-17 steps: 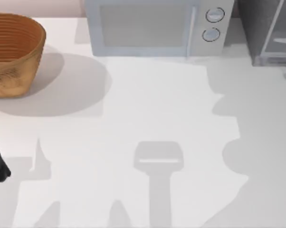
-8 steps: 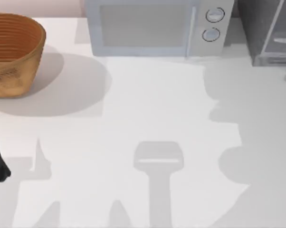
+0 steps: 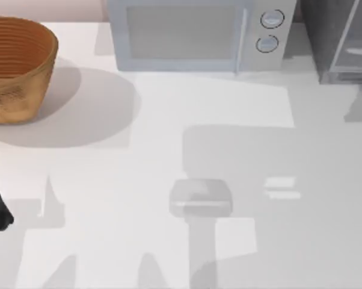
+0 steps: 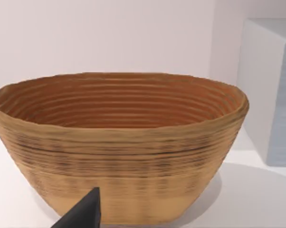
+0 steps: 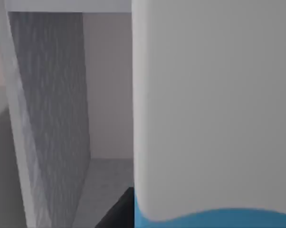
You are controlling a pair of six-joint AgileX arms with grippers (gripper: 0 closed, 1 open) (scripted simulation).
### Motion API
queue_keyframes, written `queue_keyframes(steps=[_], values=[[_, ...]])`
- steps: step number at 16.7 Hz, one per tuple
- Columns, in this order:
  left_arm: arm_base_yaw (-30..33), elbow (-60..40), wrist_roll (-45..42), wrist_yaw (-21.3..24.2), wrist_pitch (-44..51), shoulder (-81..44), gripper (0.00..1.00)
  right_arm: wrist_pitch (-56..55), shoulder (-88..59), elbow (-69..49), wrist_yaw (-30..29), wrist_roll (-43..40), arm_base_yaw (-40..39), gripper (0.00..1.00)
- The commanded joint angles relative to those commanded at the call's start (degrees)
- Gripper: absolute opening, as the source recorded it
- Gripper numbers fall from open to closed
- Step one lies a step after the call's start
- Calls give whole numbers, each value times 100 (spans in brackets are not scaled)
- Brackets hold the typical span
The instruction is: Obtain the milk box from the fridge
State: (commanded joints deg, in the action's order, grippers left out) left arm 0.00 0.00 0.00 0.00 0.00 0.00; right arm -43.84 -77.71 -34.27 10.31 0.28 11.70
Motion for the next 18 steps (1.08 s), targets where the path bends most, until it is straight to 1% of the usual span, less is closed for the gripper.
queue_keyframes(steps=[7,10,14,18], values=[[0,0,0,0,0,0,100,2383,4539,1895,-532,13,-590,0],[0,0,0,0,0,0,100,3310,6127,2616,-752,6,-842,0],[0,0,0,0,0,0,100,4148,7430,3251,-965,-17,-1094,0],[0,0,0,0,0,0,100,4385,7771,3427,-1032,-28,-1170,0]])
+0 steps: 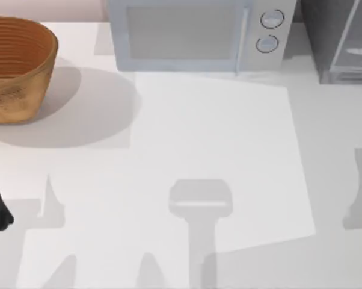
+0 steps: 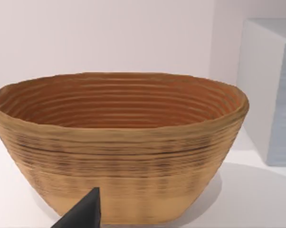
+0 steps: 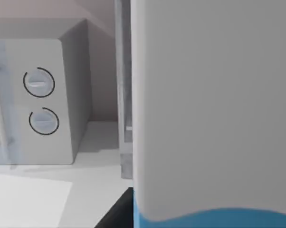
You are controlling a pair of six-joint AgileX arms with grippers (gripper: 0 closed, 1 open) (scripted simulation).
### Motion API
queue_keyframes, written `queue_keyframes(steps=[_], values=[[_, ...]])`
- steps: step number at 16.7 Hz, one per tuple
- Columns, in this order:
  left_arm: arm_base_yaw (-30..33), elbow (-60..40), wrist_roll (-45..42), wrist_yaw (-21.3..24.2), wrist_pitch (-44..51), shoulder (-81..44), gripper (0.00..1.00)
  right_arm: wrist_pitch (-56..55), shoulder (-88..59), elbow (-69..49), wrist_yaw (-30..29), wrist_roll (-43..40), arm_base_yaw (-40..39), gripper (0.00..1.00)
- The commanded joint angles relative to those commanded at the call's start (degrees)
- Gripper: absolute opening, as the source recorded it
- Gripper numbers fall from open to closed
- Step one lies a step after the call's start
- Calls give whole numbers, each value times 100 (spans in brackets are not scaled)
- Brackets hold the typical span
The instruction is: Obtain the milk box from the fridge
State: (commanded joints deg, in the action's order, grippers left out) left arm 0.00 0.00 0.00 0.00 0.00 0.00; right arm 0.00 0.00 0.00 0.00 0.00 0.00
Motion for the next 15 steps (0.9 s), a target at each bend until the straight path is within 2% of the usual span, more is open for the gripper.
queue_keyframes(steps=[4,7,10,15], values=[[0,0,0,0,0,0,100,-14,-29,-10,13,11,18,0],[0,0,0,0,0,0,100,-383,-390,-46,301,13,70,0],[0,0,0,0,0,0,100,-1299,-1292,-120,921,21,199,0],[0,0,0,0,0,0,100,-3737,-3793,-220,2355,73,507,0]])
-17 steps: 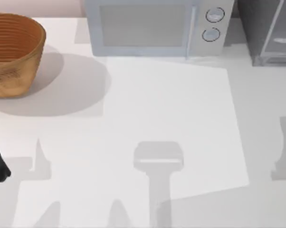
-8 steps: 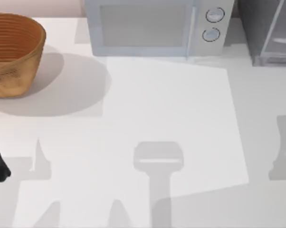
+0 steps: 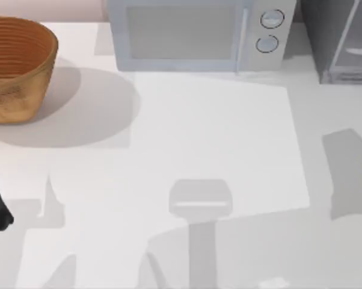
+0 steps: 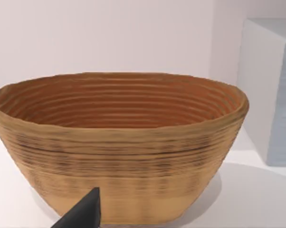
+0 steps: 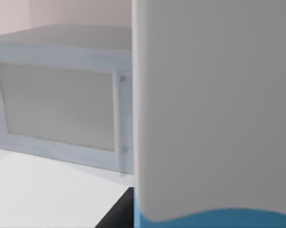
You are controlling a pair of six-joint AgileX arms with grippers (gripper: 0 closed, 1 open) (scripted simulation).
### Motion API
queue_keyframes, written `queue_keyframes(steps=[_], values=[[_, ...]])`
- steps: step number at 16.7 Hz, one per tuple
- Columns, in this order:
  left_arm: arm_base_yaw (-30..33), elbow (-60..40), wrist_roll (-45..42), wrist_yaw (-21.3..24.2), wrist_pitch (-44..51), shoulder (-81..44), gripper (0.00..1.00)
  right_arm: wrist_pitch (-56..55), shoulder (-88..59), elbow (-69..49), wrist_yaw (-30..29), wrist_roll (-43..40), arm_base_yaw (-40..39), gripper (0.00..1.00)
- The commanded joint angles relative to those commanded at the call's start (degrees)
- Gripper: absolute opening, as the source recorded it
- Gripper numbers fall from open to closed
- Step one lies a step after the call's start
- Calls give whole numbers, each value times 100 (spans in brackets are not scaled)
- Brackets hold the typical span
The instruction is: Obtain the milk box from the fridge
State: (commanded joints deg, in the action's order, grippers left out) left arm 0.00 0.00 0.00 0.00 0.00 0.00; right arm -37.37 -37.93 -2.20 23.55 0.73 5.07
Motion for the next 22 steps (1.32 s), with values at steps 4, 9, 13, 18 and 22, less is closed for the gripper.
queue_keyframes(steps=[4,9,13,18,22], values=[[0,0,0,0,0,0,100,-1948,-2122,-37,1210,72,252,0],[0,0,0,0,0,0,100,-3878,-4126,-119,2443,117,503,0],[0,0,0,0,0,0,100,-4799,-5018,-188,3001,113,616,0],[0,0,0,0,0,0,100,-4910,-5122,-200,3075,110,631,0],[0,0,0,0,0,0,100,-5078,-5331,-252,2944,100,494,0]])
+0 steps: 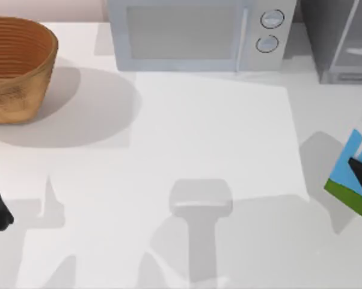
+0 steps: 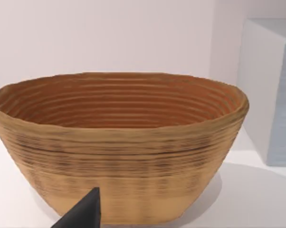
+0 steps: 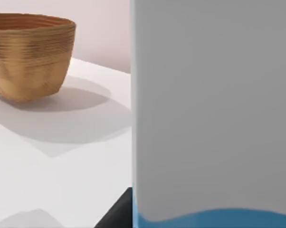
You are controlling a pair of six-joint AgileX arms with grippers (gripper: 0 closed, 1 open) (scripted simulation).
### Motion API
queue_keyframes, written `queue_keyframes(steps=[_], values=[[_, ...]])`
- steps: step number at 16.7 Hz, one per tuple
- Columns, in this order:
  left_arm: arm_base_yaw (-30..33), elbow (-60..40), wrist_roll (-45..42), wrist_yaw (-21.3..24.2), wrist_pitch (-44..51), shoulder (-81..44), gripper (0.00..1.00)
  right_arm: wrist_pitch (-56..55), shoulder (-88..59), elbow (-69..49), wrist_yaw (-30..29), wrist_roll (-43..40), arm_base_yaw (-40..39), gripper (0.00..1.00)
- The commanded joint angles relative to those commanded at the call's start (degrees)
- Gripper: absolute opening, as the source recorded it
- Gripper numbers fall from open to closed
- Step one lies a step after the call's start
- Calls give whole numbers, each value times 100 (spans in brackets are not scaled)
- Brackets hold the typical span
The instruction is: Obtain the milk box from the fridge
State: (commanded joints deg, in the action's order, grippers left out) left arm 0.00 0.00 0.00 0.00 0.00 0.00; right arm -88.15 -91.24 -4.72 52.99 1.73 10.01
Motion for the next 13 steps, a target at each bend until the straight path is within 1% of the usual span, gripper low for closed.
queue_keyframes(steps=[9,13], values=[[0,0,0,0,0,0,100,-1405,-2131,-625,-1062,-36,-1023,0],[0,0,0,0,0,0,100,-1503,-2249,-676,-1141,-43,-1098,0]])
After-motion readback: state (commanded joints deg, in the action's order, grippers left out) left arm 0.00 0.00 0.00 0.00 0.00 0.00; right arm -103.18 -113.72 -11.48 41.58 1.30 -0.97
